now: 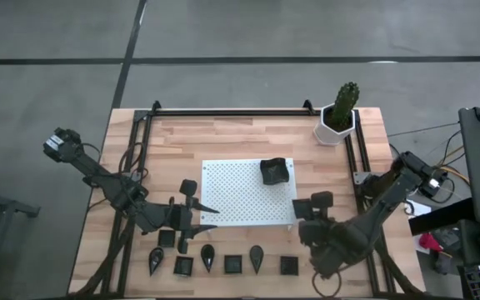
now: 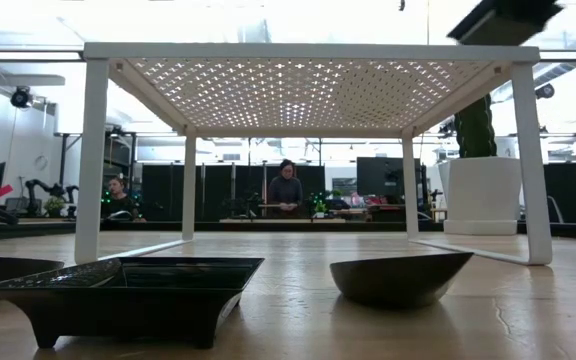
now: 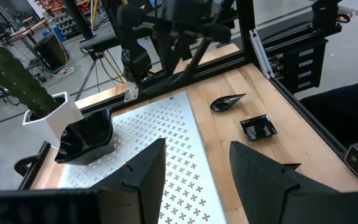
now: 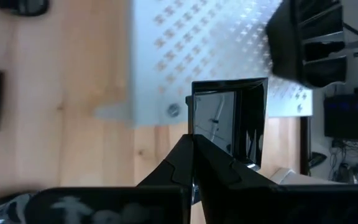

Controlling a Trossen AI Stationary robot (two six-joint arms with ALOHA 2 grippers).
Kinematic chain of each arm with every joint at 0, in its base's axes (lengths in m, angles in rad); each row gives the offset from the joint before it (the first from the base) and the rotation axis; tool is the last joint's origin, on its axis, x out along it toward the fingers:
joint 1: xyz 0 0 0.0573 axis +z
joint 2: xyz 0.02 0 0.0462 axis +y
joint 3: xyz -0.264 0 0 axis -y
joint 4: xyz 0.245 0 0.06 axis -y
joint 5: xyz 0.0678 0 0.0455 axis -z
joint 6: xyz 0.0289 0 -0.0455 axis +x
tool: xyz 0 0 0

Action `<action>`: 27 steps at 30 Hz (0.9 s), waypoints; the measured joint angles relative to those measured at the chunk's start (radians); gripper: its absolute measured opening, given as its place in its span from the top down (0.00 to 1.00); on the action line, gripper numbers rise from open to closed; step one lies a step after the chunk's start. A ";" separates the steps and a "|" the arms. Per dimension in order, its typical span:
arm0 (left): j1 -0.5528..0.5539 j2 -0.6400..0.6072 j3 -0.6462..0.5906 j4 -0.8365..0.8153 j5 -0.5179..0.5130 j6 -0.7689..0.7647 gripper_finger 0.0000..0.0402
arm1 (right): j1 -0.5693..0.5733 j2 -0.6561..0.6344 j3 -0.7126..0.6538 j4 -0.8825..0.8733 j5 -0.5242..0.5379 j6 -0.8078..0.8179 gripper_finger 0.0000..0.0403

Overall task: Pick & Place Mini shaped plates
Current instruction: Put the square plate on the shelf

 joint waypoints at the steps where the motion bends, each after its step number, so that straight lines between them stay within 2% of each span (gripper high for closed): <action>1: 0.000 0.000 0.000 0.000 0.000 0.000 0.56 | -0.012 0.000 0.000 0.000 0.004 -0.003 0.98; 6: 0.000 0.000 0.000 0.000 0.000 0.000 0.56 | -0.066 0.000 0.009 0.014 0.007 -0.034 0.98; 14: 0.000 0.000 0.000 0.000 0.000 0.000 0.56 | -0.125 0.000 0.009 0.225 0.006 -0.197 0.98; 27: 0.000 0.000 -0.029 0.011 0.000 -0.017 0.56 | -0.162 0.030 0.009 0.260 -0.002 -0.220 0.98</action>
